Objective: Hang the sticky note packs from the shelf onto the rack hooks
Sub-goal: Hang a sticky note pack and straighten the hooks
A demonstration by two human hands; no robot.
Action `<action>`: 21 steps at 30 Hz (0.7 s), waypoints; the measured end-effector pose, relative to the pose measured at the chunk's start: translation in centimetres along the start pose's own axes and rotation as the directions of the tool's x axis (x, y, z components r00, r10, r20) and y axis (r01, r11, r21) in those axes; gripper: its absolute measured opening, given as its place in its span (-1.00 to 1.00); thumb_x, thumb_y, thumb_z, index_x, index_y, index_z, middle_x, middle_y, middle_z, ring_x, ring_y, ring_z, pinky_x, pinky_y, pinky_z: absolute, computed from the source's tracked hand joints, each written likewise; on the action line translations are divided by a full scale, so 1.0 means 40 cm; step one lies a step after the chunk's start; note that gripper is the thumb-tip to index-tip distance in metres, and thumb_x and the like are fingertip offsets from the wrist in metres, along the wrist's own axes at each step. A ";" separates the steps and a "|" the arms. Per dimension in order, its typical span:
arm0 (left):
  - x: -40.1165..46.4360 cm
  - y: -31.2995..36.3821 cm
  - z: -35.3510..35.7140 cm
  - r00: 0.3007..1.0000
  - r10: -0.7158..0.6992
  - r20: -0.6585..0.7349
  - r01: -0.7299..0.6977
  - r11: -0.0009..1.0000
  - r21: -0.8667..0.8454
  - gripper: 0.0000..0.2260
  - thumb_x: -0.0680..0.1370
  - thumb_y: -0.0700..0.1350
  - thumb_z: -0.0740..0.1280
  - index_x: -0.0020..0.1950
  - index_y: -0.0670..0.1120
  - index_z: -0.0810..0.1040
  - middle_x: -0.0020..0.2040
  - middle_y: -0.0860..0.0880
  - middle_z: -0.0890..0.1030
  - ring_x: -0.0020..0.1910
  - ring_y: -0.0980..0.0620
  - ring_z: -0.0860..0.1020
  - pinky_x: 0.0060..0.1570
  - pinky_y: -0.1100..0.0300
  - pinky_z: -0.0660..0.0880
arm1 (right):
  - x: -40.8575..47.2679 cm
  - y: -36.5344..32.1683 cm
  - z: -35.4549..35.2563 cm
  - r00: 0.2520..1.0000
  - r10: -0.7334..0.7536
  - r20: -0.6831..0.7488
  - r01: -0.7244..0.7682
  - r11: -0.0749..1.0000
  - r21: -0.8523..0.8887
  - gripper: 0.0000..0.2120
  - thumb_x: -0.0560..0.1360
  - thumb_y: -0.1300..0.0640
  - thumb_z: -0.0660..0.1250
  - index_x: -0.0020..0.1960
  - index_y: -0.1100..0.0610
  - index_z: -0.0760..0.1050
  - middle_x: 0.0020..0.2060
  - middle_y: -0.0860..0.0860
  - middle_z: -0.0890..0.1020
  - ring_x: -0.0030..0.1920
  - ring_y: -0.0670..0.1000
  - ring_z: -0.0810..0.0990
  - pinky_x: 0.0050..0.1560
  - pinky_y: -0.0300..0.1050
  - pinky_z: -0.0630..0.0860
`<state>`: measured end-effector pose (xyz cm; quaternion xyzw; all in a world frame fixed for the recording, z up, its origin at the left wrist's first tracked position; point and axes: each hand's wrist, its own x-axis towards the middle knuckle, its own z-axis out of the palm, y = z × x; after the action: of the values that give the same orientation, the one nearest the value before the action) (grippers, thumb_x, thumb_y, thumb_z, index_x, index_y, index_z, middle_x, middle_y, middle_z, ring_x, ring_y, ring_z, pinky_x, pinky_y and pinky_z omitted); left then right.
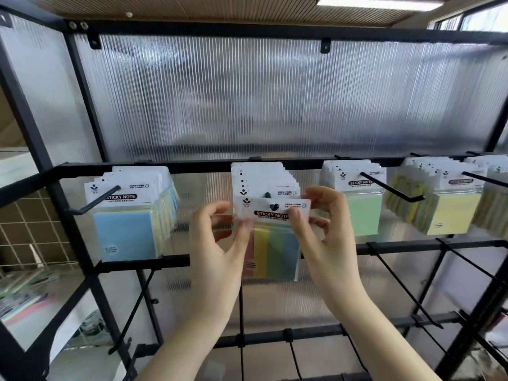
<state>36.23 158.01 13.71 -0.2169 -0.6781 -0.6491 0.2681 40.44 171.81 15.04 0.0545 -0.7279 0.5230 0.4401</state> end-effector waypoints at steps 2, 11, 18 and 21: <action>-0.001 -0.005 0.006 0.999 -0.036 0.021 0.036 0.999 -0.007 -0.53 0.41 0.16 0.34 0.22 -0.07 0.42 0.13 -0.05 0.54 0.16 -0.02 0.53 0.18 -0.10 0.48 | -0.005 0.010 0.003 0.999 -0.020 0.030 0.020 1.000 -0.003 -0.62 0.50 -0.06 0.34 0.25 0.02 0.35 0.11 -0.20 0.49 0.17 -0.22 0.47 0.09 -0.44 0.38; -0.016 -0.015 0.014 0.998 -0.058 0.027 0.055 0.993 0.102 -0.46 0.42 0.26 0.22 0.25 -0.06 0.44 0.14 0.01 0.55 0.14 0.07 0.53 0.14 0.13 0.51 | -0.011 0.042 0.019 0.993 0.068 0.099 -0.073 0.996 0.047 -0.46 0.34 -0.23 0.33 0.25 -0.13 0.26 0.16 -0.12 0.50 0.13 -0.22 0.51 0.08 -0.39 0.45; 0.016 -0.023 0.014 0.998 -0.012 0.061 0.001 0.984 0.175 -0.45 0.42 0.30 0.19 0.18 -0.10 0.46 0.04 0.00 0.59 0.04 0.07 0.57 0.03 0.11 0.57 | 0.012 0.046 0.030 0.972 0.195 0.131 -0.201 0.979 0.040 -0.57 0.35 -0.14 0.37 0.12 -0.21 0.23 0.06 -0.23 0.45 0.01 -0.29 0.51 -0.06 -0.39 0.53; 0.019 -0.026 0.008 0.998 0.002 0.069 -0.017 0.976 0.217 -0.48 0.44 0.31 0.17 0.16 -0.06 0.46 0.02 0.05 0.59 0.02 0.10 0.58 0.01 0.17 0.56 | 0.016 0.048 0.025 0.947 0.258 0.190 -0.264 0.965 0.006 -0.56 0.43 -0.09 0.37 0.17 -0.08 0.22 0.00 -0.25 0.44 -0.01 -0.27 0.49 -0.19 -0.43 0.50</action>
<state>34.96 158.23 13.39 -0.2118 -0.7527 -0.5619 0.2700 38.43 172.11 14.05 0.0135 -0.7587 0.5803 0.2957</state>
